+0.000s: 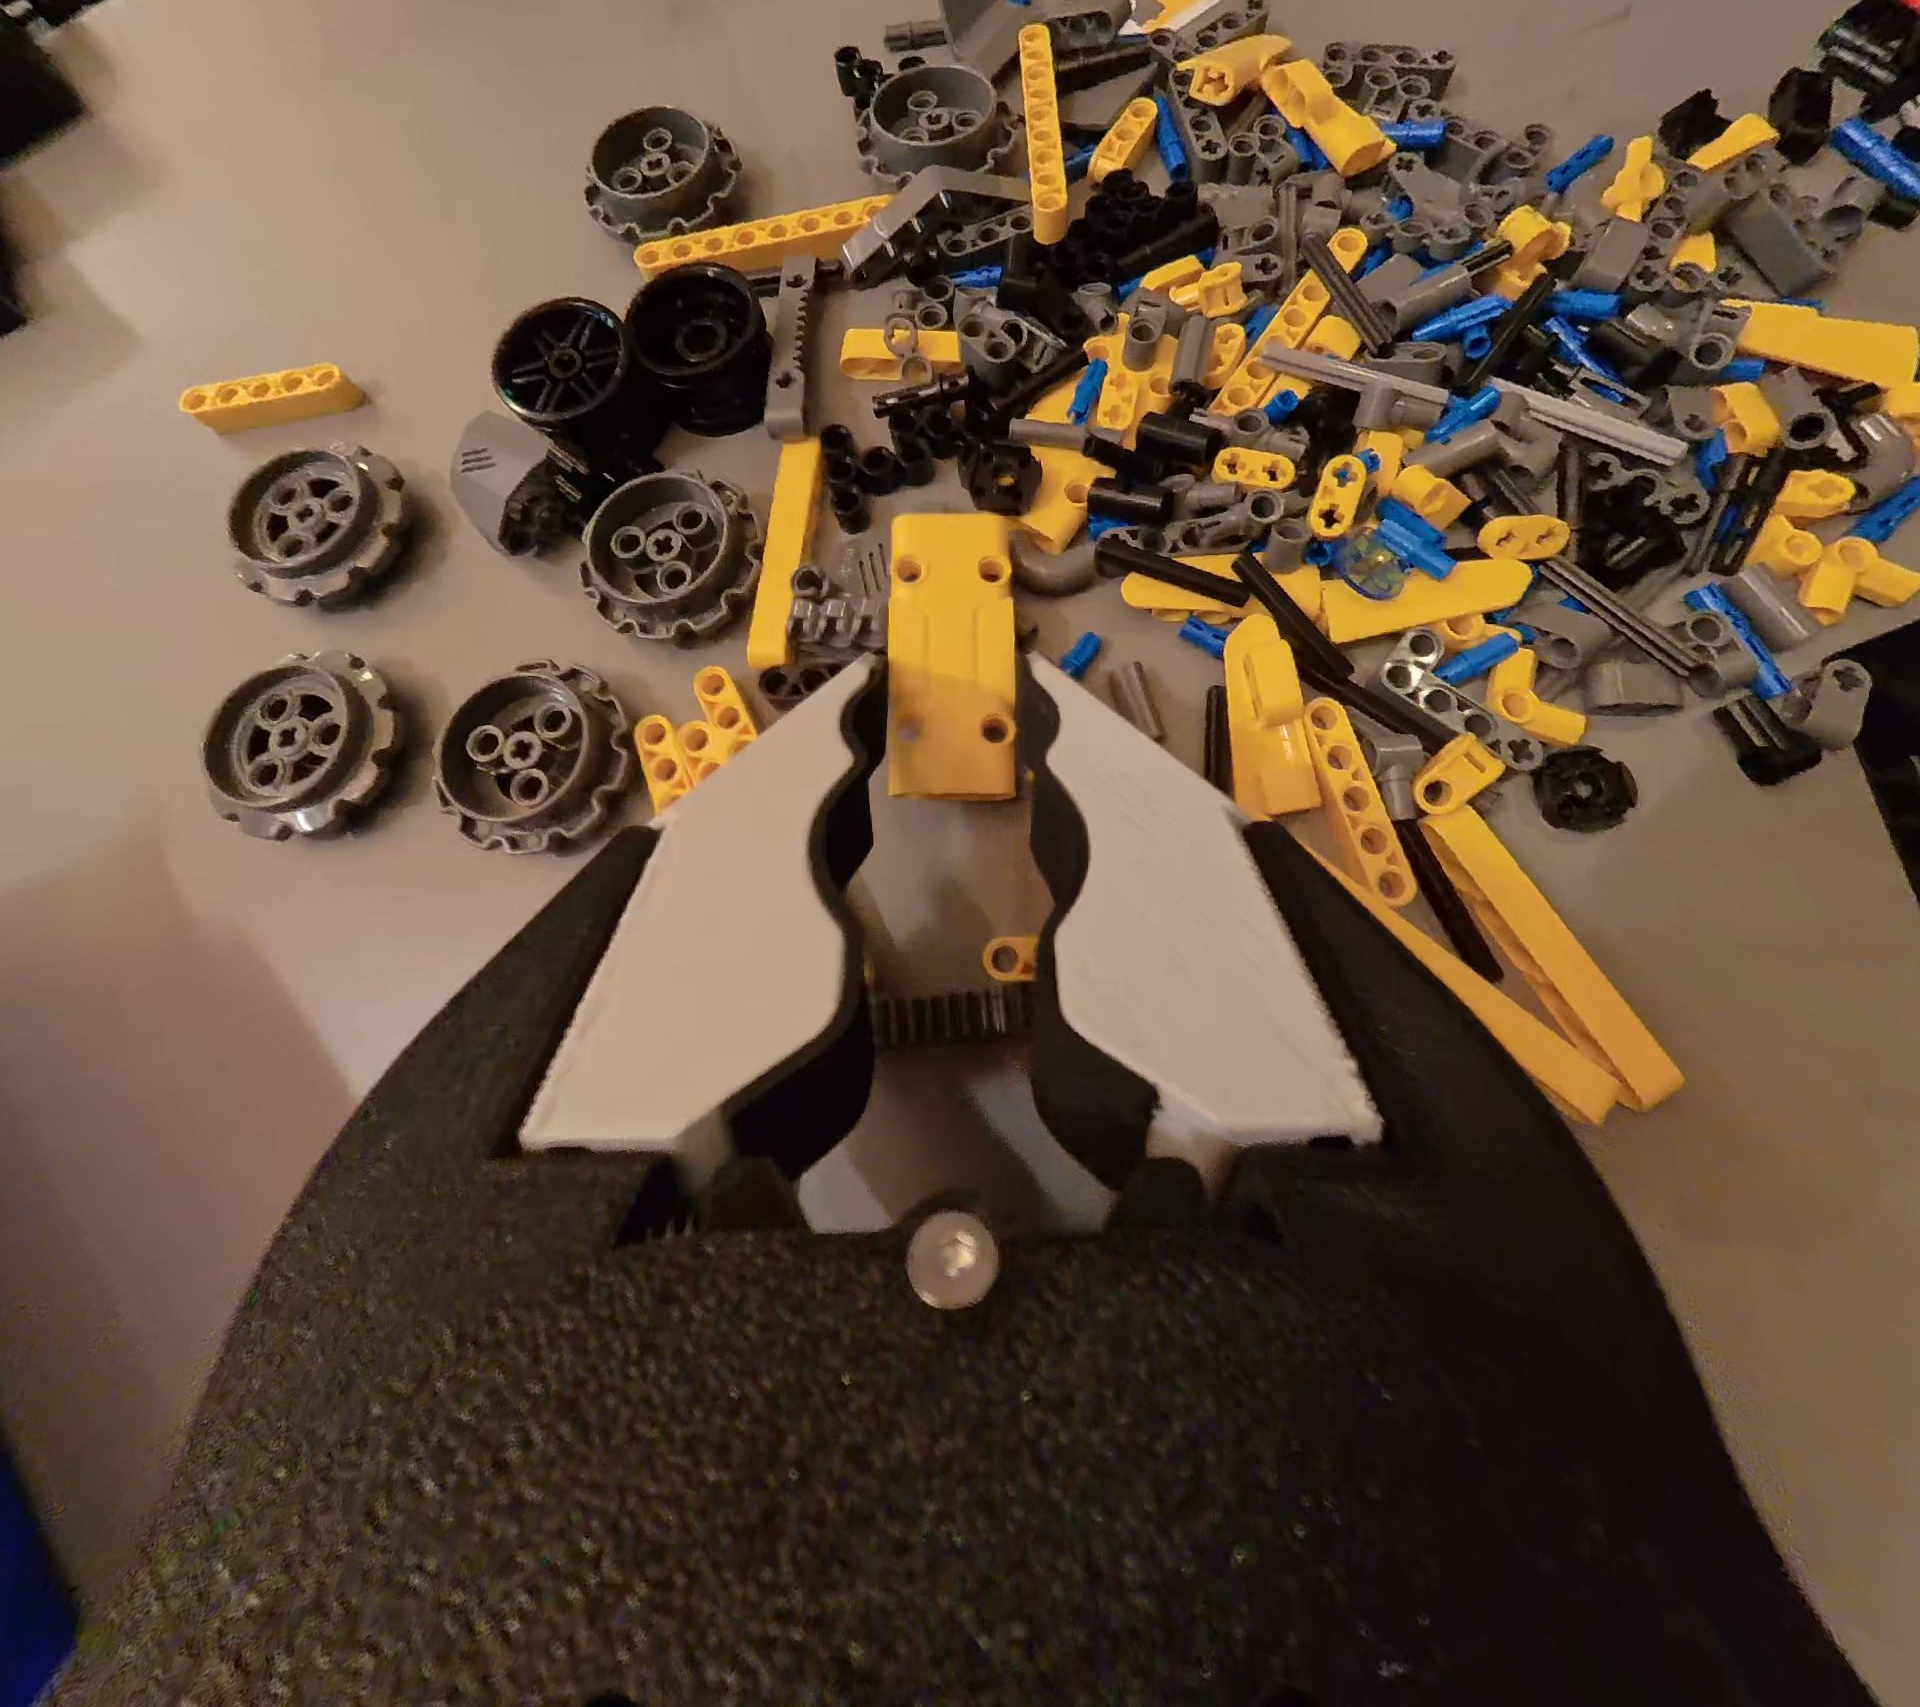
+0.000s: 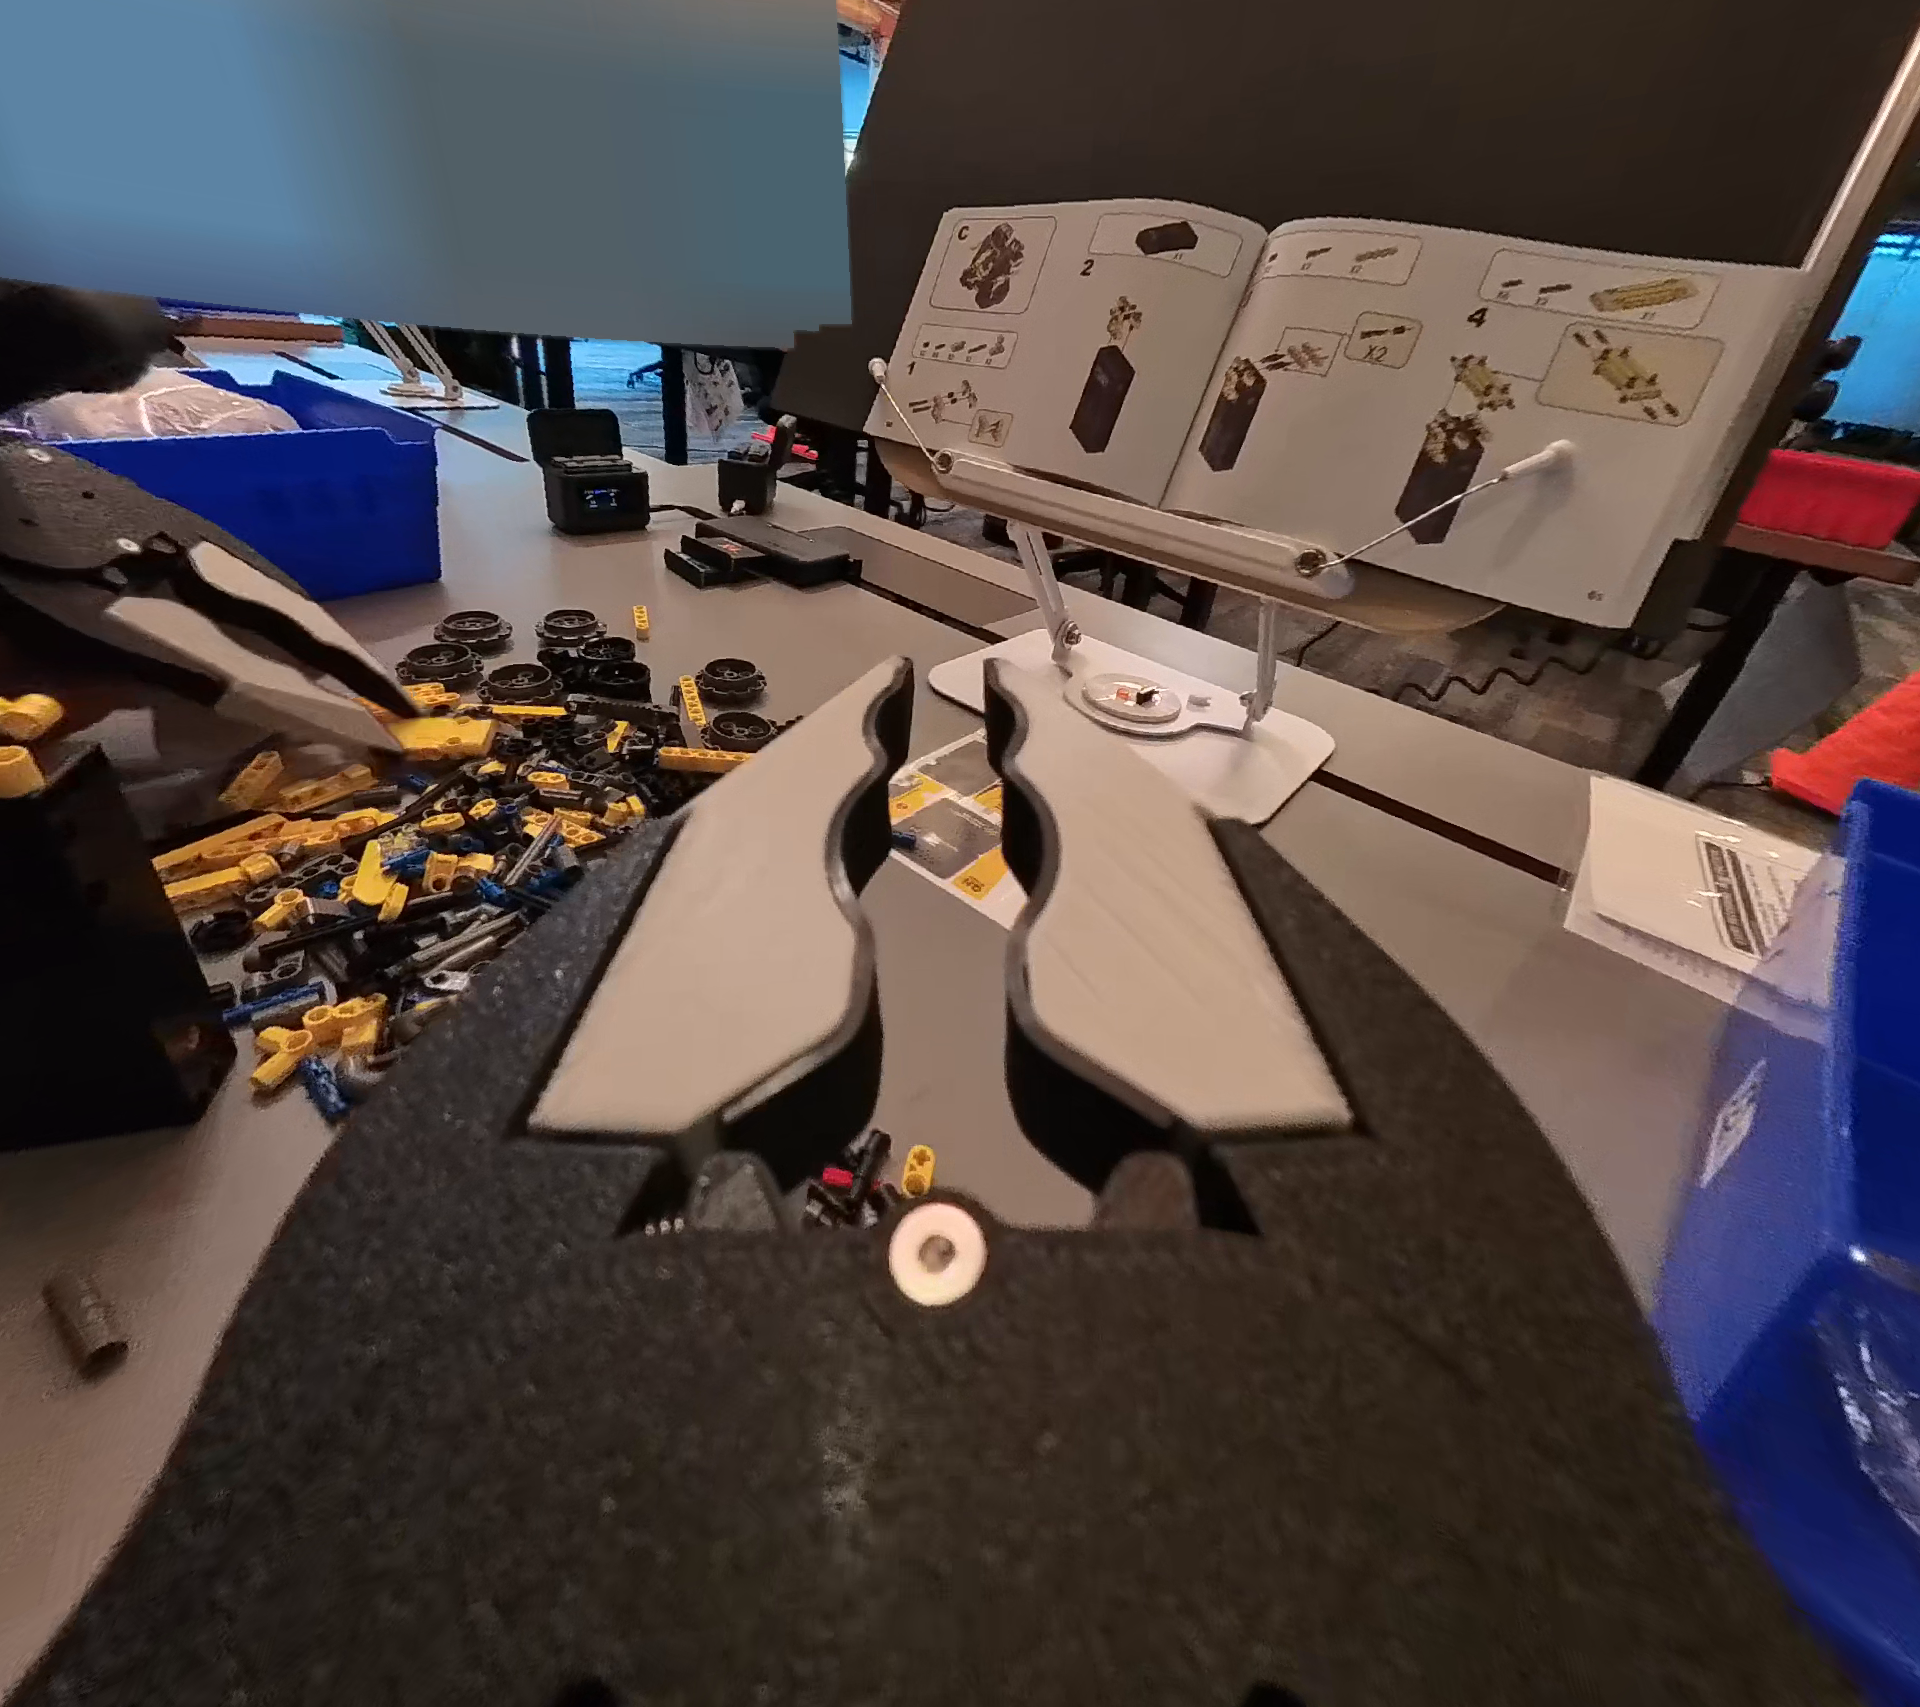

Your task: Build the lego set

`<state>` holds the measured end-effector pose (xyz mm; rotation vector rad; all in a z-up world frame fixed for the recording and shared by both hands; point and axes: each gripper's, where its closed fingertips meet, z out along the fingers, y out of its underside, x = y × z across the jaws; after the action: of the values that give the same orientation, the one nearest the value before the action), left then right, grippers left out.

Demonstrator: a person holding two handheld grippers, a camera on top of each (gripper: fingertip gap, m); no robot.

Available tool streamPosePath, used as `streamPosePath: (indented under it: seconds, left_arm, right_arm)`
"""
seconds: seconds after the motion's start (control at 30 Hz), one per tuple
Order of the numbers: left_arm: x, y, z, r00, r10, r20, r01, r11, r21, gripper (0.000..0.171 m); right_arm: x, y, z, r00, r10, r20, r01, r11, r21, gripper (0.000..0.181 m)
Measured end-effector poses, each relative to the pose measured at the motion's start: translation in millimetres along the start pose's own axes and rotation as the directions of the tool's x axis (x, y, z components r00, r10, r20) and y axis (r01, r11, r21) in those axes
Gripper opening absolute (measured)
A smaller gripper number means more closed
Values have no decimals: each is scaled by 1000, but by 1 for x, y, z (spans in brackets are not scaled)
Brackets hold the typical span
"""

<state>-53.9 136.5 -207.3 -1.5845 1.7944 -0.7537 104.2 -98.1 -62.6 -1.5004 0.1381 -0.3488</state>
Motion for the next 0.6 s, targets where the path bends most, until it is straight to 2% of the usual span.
streamPosePath:
  seconds: [0.23, 0.4, 0.5, 0.6]
  left_arm:
    - [3, -31, -17, 999, 30, 12, -31, 994, 107, 24]
    - [19, -88, -54, 992, 106, 60, -117, 967, 226, 24]
    - [55, -130, -93, 984, 150, 99, -173, 939, 297, 24]
    - [124, -164, -133, 973, 227, 43, -225, 887, 402, 24]
  right_arm:
    - [12, -3, -5, 999, 18, -39, -17, 1000, 18, 13]
    - [17, -7, -9, 998, 58, -39, -56, 997, 48, 13]
    - [25, -1, -11, 997, 46, -65, -45, 999, 21, 13]
    - [33, 6, -15, 995, 59, -83, -60, 998, -2, 13]
